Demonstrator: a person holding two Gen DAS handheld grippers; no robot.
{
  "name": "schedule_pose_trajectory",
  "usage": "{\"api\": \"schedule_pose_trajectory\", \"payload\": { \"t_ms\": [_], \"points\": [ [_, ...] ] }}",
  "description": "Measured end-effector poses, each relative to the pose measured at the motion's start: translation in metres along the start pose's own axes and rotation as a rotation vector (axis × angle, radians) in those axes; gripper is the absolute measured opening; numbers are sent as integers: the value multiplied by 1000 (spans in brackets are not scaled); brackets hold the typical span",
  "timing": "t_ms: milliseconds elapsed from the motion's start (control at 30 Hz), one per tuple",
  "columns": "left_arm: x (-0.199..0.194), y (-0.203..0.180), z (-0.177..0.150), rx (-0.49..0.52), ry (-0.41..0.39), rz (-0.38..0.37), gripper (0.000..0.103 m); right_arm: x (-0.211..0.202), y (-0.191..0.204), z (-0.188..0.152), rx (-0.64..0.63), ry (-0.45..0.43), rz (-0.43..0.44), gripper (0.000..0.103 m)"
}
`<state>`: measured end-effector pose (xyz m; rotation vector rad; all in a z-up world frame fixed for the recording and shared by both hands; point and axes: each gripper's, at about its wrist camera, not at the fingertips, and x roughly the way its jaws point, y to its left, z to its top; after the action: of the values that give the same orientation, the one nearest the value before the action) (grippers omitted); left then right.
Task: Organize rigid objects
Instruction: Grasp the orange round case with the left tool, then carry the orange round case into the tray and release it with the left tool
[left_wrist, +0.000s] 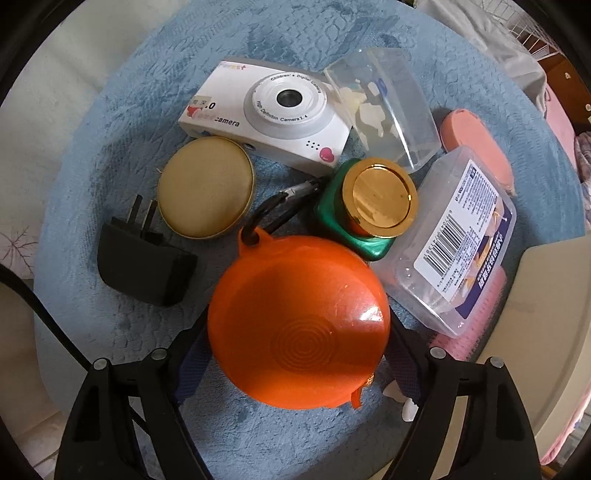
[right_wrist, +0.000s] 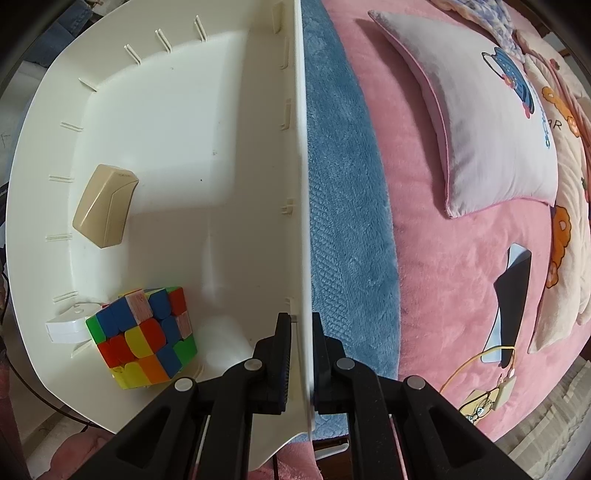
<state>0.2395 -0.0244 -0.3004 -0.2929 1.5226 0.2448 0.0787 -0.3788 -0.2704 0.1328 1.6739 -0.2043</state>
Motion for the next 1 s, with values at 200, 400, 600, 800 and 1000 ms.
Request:
{"api": "schedule_pose_trajectory", "payload": {
  "t_ms": [200, 400, 600, 800, 1000],
  "points": [
    [0, -11, 1, -12, 2, 8, 83, 0, 2, -1, -10, 0, -4, 9],
    [-2, -11, -21, -3, 15, 9, 83, -2, 4, 0, -17, -6, -4, 9],
    [-2, -14, -41, 42, 30, 18, 83, -6, 4, 1, -28, -16, 3, 9],
    [-1, -13, -68, 68, 64, 21, 83, -8, 5, 1, -47, -20, 9, 9],
    [0, -6, -105, 88, 96, 23, 83, -11, 4, 1, -65, -25, 30, 9]
  ]
}}
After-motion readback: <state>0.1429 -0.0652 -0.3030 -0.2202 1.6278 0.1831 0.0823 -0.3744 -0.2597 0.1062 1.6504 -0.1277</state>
